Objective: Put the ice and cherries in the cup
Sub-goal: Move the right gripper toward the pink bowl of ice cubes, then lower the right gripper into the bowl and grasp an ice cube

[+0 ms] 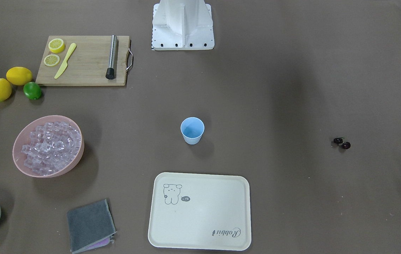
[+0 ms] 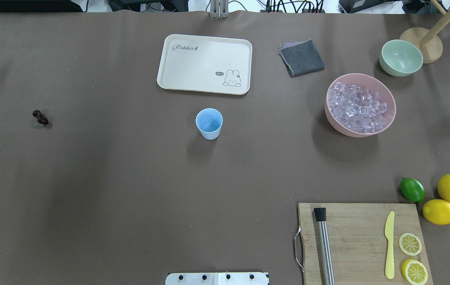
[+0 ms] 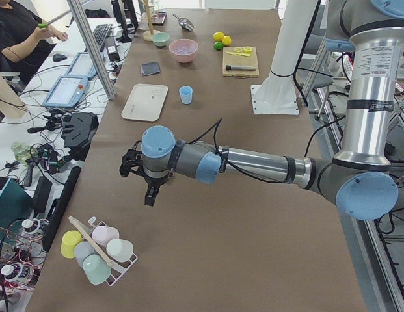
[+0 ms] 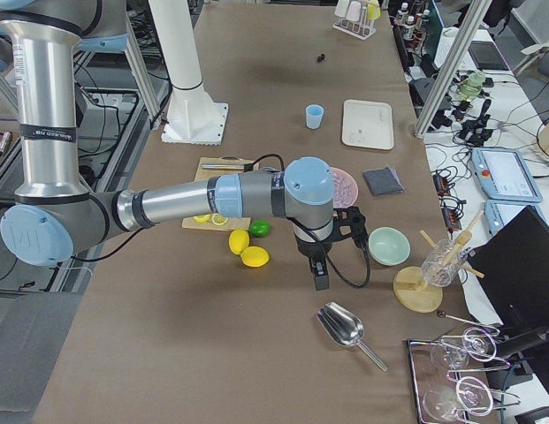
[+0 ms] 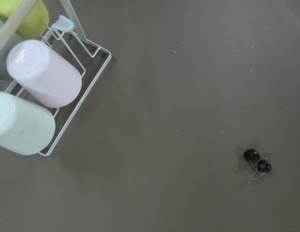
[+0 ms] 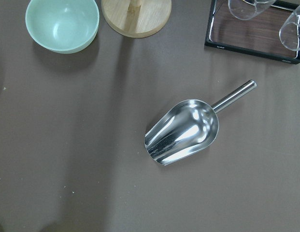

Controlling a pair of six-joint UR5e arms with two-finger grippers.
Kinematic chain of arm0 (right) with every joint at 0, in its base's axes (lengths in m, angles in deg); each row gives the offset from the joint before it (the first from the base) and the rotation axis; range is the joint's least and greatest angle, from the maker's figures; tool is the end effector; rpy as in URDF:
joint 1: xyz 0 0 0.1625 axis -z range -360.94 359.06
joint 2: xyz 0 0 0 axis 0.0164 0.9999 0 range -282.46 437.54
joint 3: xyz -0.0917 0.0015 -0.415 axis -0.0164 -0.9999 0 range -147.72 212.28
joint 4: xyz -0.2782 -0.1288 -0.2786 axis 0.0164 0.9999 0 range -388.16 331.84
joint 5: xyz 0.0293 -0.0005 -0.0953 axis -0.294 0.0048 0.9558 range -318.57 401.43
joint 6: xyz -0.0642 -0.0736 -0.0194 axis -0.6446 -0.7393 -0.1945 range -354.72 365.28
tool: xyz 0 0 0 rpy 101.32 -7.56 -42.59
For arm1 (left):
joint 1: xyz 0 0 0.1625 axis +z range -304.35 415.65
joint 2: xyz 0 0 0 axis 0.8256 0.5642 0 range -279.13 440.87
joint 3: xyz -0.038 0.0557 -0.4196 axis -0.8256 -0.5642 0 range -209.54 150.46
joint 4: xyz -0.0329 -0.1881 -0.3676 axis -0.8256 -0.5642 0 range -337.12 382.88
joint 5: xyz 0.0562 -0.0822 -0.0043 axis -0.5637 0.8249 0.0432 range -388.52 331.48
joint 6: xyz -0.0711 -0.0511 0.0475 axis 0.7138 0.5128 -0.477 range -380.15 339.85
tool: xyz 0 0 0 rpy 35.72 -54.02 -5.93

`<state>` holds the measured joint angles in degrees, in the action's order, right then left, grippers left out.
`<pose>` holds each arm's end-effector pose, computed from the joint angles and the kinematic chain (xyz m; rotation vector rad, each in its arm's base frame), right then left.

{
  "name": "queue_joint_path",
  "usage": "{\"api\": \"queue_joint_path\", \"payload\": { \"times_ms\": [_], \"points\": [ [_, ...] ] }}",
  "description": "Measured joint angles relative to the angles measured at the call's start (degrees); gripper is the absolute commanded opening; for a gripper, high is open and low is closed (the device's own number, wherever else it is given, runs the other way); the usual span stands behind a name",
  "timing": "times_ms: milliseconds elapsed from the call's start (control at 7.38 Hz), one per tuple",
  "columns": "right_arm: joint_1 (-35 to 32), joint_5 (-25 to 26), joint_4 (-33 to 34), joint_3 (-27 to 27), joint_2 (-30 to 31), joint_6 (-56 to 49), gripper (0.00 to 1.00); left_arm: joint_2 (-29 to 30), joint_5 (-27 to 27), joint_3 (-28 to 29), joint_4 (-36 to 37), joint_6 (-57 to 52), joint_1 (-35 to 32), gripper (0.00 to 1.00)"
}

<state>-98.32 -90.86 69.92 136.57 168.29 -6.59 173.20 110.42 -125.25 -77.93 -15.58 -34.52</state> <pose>0.1277 -0.4695 0.5595 0.2131 -0.7122 -0.1099 -0.0597 -0.5209 0.5620 0.2759 0.8568 0.0634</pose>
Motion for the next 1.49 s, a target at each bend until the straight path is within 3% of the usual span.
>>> {"api": "queue_joint_path", "payload": {
  "times_ms": [678, 1220, 1491],
  "points": [
    [2.7, -0.1, 0.0, 0.0, -1.8, 4.7, 1.00, 0.1, -0.1, 0.0, -0.7, 0.6, 0.2, 0.98],
    [20.6, -0.3, -0.6, 4.5, -9.8, 26.2, 0.99, 0.0, -0.1, -0.2, -0.8, 0.3, 0.2, 0.98],
    [32.3, 3.4, -4.8, 3.5, -14.7, 32.8, 0.98, 0.0, -0.1, -0.2, -0.9, 0.1, 0.2, 0.98]
  ]
}}
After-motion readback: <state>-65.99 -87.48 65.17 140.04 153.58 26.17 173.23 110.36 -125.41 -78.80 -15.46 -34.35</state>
